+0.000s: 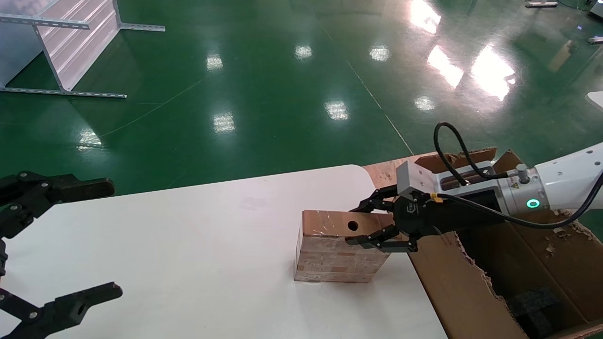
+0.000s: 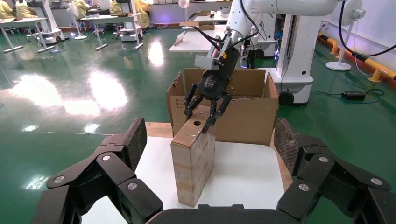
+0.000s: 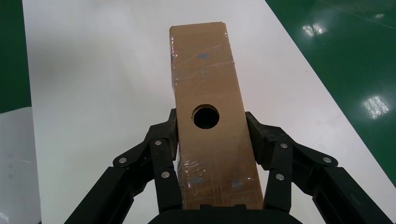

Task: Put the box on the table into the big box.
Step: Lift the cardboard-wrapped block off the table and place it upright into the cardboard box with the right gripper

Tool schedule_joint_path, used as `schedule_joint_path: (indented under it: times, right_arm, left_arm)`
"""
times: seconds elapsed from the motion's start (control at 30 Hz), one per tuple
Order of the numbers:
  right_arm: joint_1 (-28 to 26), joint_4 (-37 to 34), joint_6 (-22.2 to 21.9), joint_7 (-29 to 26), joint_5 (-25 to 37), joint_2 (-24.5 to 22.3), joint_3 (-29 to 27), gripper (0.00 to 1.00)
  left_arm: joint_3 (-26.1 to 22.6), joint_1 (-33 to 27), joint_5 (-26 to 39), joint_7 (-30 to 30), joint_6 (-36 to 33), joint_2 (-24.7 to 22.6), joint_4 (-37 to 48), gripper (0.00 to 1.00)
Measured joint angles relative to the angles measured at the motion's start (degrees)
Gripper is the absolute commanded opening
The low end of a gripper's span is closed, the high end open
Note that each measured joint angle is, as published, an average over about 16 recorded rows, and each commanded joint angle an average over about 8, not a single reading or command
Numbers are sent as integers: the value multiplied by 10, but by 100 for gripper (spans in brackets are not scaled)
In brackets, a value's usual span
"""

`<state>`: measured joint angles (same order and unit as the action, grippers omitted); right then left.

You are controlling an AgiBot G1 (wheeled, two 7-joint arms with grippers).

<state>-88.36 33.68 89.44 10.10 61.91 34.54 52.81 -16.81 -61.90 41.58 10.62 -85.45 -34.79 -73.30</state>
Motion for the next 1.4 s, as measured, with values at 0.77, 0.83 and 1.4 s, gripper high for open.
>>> schedule_joint_path:
  times: [0.77, 0.83, 1.4]
  right_arm:
    - [-56, 67, -2, -66, -65, -66, -31, 0]
    - [-79, 65, -3, -75, -68, -78, -39, 0]
    - [-278, -5, -49, -153, 57, -206, -63, 0]
  left_arm:
    - [-1, 0, 0, 0, 0, 0, 0, 0]
    - [-1, 0, -1, 0, 0, 0, 0, 0]
    - [-1, 0, -1, -1, 0, 0, 0, 0]
